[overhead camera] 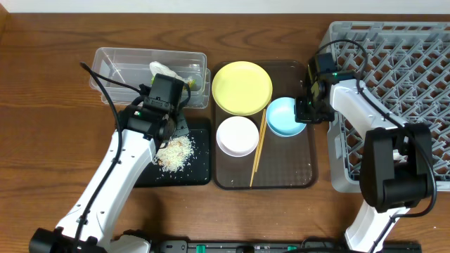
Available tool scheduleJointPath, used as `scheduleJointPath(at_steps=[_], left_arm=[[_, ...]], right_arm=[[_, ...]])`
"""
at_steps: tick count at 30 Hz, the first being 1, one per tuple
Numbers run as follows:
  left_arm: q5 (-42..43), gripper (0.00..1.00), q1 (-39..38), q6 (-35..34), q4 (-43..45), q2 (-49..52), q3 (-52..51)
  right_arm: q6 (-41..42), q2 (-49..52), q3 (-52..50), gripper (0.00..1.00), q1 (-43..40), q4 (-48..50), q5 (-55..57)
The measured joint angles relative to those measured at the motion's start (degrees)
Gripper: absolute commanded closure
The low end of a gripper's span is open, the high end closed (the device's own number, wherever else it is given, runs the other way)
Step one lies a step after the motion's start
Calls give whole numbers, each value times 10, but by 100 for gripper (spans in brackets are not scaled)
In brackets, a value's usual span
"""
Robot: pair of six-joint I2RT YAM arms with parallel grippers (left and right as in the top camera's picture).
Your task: Sort waste into correct bins and load items into the dishwasher rack
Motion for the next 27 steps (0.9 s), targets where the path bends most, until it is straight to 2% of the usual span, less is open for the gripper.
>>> scheduleJointPath(at_steps=[7, 12, 19, 22, 23, 27], left_arm=[[0, 45, 0, 0, 0, 0, 0], [0, 45, 0, 0, 0, 0, 0], [0, 44, 0, -5, 3, 0, 0], [0, 44, 0, -10, 4, 0, 0], [0, 41, 0, -11, 4, 0, 0], [0, 41, 0, -13, 4, 0, 0]], right_arm=[[1, -19, 0, 99, 0, 2, 21], [2, -101, -1, 99, -5, 30, 104], [2, -226, 2, 99, -9, 142, 297], [-13, -231, 3, 99, -10, 211, 389], [-23, -228, 3, 99, -12, 235, 416], [-102, -206, 4, 99, -18, 357, 505]])
